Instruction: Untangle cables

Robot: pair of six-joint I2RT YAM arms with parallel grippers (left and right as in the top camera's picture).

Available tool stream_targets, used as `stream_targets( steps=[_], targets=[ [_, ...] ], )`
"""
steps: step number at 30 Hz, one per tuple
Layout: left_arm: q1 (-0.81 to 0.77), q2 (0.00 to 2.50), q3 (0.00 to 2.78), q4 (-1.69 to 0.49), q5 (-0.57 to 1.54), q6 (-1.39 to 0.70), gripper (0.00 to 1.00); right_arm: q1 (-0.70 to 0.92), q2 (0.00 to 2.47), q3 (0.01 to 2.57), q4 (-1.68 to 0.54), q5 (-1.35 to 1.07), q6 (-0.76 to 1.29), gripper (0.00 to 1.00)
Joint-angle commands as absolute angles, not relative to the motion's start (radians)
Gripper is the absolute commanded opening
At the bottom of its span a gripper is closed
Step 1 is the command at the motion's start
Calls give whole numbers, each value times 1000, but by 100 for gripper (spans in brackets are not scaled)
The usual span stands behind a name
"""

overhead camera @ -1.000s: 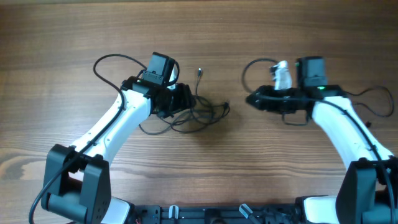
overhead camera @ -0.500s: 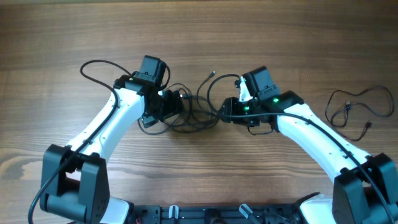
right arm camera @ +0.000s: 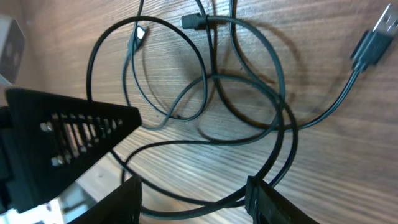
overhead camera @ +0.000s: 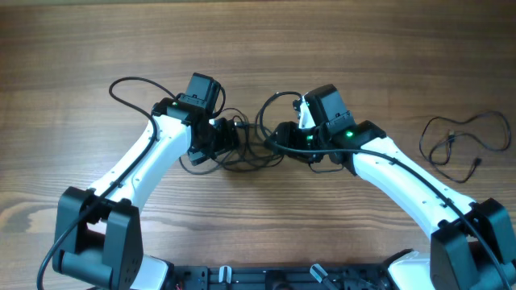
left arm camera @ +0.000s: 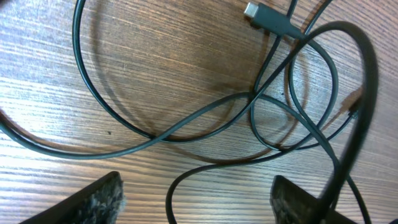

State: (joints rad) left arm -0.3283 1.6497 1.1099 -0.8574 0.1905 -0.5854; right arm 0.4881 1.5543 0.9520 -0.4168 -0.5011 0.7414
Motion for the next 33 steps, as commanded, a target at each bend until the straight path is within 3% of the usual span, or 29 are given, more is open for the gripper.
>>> stream_targets(
  steps=[1,10,33],
  targets=[
    [-330,1654,1113,-857,185,-587,75,503,1567,947,-412,-548,862,56],
    [-330,1654,1113,-858,184,-587,74,609,1567,947,-430,-430,1058,50],
    [-330,1654,1113,-862,185,-587,73,619,1567,947,-492,-356,1049,55]
  ],
)
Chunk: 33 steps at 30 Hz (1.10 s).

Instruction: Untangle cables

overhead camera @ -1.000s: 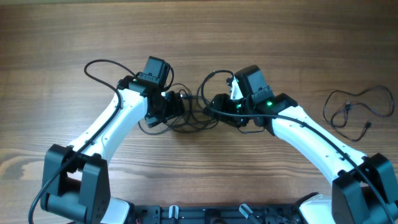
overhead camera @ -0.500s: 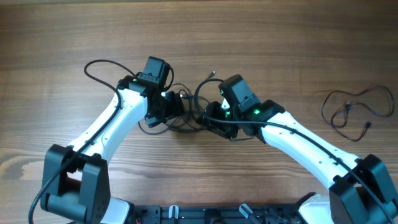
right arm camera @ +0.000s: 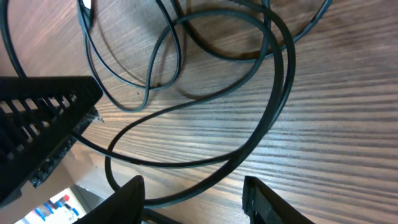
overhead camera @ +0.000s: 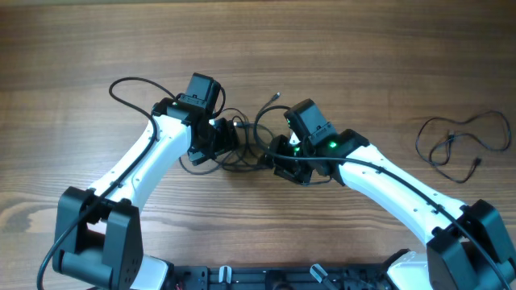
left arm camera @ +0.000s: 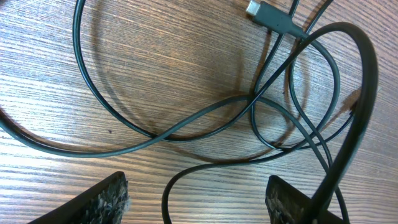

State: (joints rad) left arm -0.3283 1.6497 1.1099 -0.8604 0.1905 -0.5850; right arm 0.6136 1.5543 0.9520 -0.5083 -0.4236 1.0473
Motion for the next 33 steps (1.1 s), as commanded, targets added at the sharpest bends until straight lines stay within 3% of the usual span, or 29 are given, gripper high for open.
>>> stream_targets(
  steps=[1,15,22,24,26,31,33],
  targets=[
    [-330,1654,1113,-862,185,-587,73,619,1567,947,-490,-339,1050,56],
    [-330,1654,1113,-862,185,-587,73,619,1591,947,-486,-263,1058,56],
    [-330,1654,1113,-862,185,-587,73,620,1635,947,-412,-376,1080,55],
    [-330,1654,1113,-863,185,-587,73,620,1635,947,-404,-374,1079,40],
    [-330,1654,1113,-867,185,-587,73,620,1635,947,-404,-361,1073,36],
    [-330,1654,1113,-869,184,-583,72,620,1635,947,-406,-328,1021,15],
    [-330,1654,1113,-869,180,-583,63,620,1635,947,-405,-320,1010,13]
  ],
)
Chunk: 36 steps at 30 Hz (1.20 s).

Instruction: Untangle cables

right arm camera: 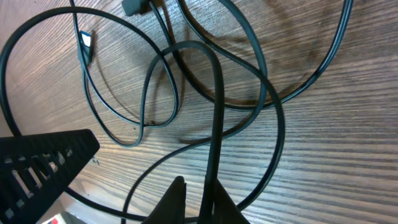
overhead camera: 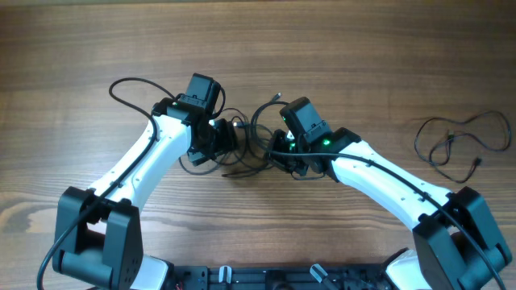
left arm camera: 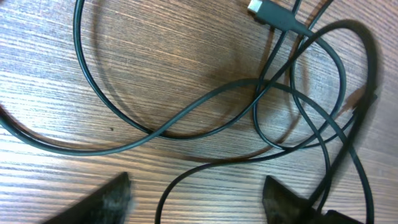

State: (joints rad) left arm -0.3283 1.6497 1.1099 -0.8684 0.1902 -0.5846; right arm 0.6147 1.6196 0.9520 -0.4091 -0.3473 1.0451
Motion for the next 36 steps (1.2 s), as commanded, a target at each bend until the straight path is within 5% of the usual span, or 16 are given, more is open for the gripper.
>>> stream_targets(
  steps=[1,13,16,19,25,31,36],
  targets=[
    [-330,1654,1112,-868,179,-583,42,620,1635,947,-405,-316,982,13],
    [-330,1654,1110,-870,142,-583,24,611,1635,947,-412,-274,884,4],
    [-329,1654,1109,-889,79,-584,4,536,1634,947,-449,-228,796,4],
    [-329,1654,1109,-907,55,-584,4,431,1634,948,-461,-363,675,4],
    [-329,1654,1108,-903,53,-584,4,162,1624,1045,-469,-1157,286,4],
    [-329,1654,1091,-930,-11,-588,4,-67,1551,1096,-475,-1111,373,4],
    [-292,1654,1084,-1033,-177,-823,4,-233,1539,1096,-647,-913,335,4]
  ],
)
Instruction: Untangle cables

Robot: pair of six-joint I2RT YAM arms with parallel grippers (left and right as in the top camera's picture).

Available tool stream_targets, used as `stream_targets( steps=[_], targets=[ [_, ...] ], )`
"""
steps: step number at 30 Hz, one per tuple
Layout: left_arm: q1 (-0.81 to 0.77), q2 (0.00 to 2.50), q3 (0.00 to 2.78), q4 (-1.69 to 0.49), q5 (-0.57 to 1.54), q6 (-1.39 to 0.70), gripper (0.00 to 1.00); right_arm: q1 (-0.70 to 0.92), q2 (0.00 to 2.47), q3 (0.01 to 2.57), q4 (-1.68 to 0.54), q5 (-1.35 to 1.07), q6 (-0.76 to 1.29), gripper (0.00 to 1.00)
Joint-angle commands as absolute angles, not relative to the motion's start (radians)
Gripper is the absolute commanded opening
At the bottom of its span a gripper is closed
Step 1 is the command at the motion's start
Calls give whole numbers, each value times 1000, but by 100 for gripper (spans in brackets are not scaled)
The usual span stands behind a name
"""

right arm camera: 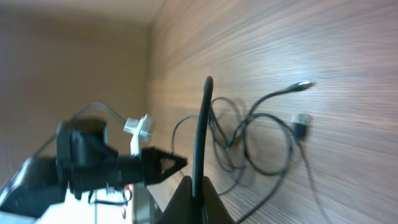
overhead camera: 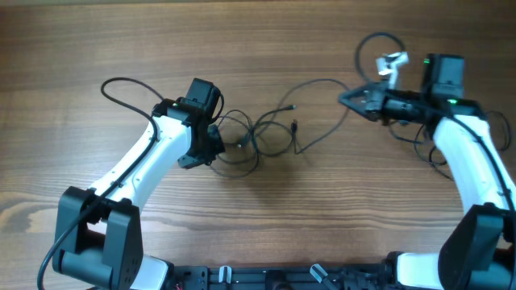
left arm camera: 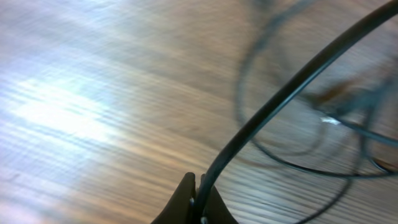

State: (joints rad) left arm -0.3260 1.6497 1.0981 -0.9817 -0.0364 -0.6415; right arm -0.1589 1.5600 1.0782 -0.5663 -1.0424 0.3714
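Note:
A loose tangle of thin black cables [overhead camera: 254,141] lies at the table's middle; it also shows in the right wrist view [right arm camera: 261,137]. My left gripper [overhead camera: 200,151] sits at the tangle's left edge, shut on a black cable [left arm camera: 280,99]; that view is blurred, with the gripper [left arm camera: 200,200] at its bottom edge. My right gripper [overhead camera: 348,98] is far to the right and raised, shut on another black cable [overhead camera: 318,84] that trails back to the tangle. In its own view the right gripper [right arm camera: 198,186] pinches the cable [right arm camera: 202,124].
One cable loops out to the far left [overhead camera: 121,84] past the left arm. A separate thin black cable [overhead camera: 426,149] lies at the right, partly under the right arm. Bare wood lies in front of the tangle.
My left gripper, open beside the tangle, is now shut on a cable. My right gripper has gone from the tangle's middle to the far right and up, cable in hand; the tangle is spread wider.
Both grippers stood open over the knotted cables at the middle. The right one then sat lower and closer in, open, and after that was shut on a thick loop. Now the left holds a cable too, and the right has drawn its cable out rightwards.

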Motion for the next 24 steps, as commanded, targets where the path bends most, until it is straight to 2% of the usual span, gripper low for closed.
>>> stream_targets(
  steps=[1,5,7,12,17,20,24],
  targets=[
    [-281,1654,1084,-1042,-181,-841,4,-255,1539,1096,-688,-849,328,4],
    [-168,1654,1084,-1076,-181,-911,4,-352,1539,1096,-899,-399,352,4],
    [-104,1654,1084,-1089,-180,-933,4,-383,1539,1096,-967,-253,396,4],
    [14,1654,1084,-1105,-169,-933,4,-397,1539,1096,-985,-222,392,4],
    [62,1654,1084,-1115,-170,-933,4,-396,1539,1096,-948,-393,286,4],
    [81,1654,1084,-1118,-210,-933,4,-396,1539,1096,-950,-377,288,4],
    [186,1653,1084,-1144,-235,-933,4,-396,1539,1096,-942,-262,308,4]
  ],
)
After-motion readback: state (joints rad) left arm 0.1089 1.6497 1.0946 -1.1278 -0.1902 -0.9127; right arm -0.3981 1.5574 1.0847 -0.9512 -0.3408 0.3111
